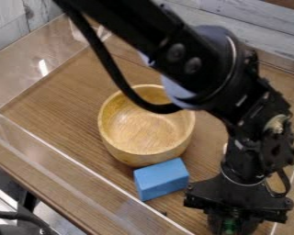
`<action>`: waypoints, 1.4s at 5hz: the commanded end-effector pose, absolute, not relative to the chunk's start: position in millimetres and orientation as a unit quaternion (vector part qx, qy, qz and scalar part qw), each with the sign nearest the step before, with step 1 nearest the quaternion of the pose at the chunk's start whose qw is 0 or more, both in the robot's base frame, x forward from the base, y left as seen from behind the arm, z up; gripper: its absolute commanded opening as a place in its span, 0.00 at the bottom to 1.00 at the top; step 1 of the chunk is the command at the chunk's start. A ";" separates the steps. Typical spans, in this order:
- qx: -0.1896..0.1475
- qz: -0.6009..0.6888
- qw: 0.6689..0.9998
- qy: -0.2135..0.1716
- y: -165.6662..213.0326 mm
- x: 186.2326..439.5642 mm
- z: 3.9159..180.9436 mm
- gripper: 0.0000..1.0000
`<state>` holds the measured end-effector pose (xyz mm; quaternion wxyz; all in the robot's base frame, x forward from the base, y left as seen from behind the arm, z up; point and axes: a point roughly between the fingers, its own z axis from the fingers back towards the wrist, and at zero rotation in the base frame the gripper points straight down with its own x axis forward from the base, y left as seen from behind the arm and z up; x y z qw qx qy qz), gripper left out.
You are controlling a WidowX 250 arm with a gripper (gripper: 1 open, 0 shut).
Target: Put the green marker in the brown bowl
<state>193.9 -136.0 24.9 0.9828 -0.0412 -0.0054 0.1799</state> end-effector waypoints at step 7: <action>-0.043 0.178 0.983 -0.013 -134.0 206.1 40.4 0.00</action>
